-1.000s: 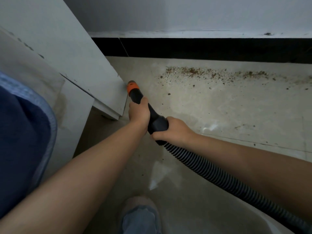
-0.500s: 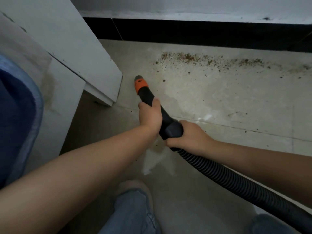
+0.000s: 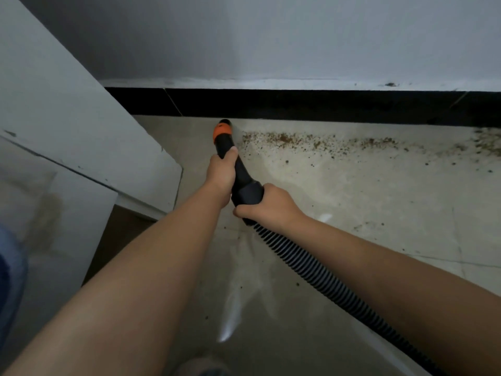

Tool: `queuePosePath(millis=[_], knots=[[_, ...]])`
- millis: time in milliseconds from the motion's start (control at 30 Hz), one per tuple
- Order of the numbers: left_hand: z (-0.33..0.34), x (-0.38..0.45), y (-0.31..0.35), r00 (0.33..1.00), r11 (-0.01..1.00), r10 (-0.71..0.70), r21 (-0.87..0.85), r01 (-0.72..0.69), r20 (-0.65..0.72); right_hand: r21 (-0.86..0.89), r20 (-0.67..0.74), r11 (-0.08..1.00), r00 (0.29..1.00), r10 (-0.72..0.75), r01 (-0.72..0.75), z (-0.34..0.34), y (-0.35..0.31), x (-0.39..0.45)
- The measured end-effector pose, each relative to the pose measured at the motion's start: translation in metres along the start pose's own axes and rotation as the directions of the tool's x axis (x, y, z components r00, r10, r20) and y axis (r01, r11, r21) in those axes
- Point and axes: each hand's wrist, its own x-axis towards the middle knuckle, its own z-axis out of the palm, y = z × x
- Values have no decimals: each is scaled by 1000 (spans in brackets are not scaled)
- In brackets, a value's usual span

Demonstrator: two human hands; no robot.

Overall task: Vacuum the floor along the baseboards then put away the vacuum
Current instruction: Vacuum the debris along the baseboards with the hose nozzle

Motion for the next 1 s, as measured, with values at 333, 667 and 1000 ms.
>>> queuePosePath(millis=[333,667,1000], knots=[[-5,-9,-13,999,999,14,48,-12,-36,25,72,1000,997,-7,5,-3,-1,-24],[-24,-35,-26,998,999,47,-4,-47,-35,-6,69,999,996,-48,49,9,-3,-53],[-11,-46,-33,999,998,-44,-38,45,23,-20,75,1000,997,-2,3,-1,3,-70]])
